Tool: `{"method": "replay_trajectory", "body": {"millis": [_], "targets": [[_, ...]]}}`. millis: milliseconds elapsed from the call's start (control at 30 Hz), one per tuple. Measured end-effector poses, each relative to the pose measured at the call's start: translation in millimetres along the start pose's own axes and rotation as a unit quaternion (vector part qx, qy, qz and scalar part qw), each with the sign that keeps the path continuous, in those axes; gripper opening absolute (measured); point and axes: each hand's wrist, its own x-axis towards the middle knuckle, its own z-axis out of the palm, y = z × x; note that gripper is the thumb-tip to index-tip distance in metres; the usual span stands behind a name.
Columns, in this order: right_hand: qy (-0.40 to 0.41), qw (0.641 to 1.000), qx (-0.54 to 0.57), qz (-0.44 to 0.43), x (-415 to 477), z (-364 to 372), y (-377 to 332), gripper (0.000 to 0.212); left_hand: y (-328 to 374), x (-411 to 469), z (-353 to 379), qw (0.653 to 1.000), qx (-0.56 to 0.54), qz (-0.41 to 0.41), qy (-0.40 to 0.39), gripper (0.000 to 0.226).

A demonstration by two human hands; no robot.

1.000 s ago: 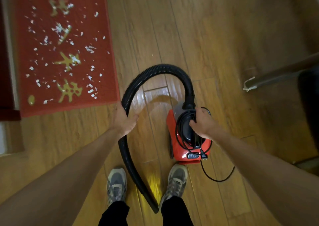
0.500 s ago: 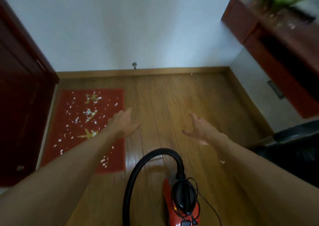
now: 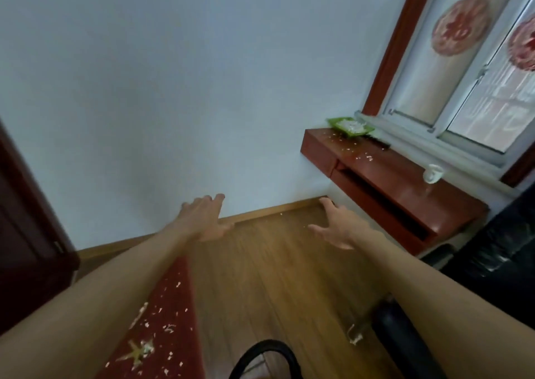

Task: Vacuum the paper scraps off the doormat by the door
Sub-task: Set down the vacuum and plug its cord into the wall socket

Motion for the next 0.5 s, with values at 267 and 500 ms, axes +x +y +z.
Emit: {"method": "replay_trajectory", "body": {"millis": [267, 500], "targets": [[0.049, 0.996, -0.017, 0.076, -85.0, -81.2, 52.0, 0.084, 75.4, -22.4, -66.9, 0.99, 0.067, 0.126, 0.021, 0.079], [0.057, 0.988, -0.042, 0.136, -184.4, -92.3, 97.2, 0.085, 145.0, -65.8, -76.5, 0.984, 0.035, 0.17, 0.034, 0.079]]}}
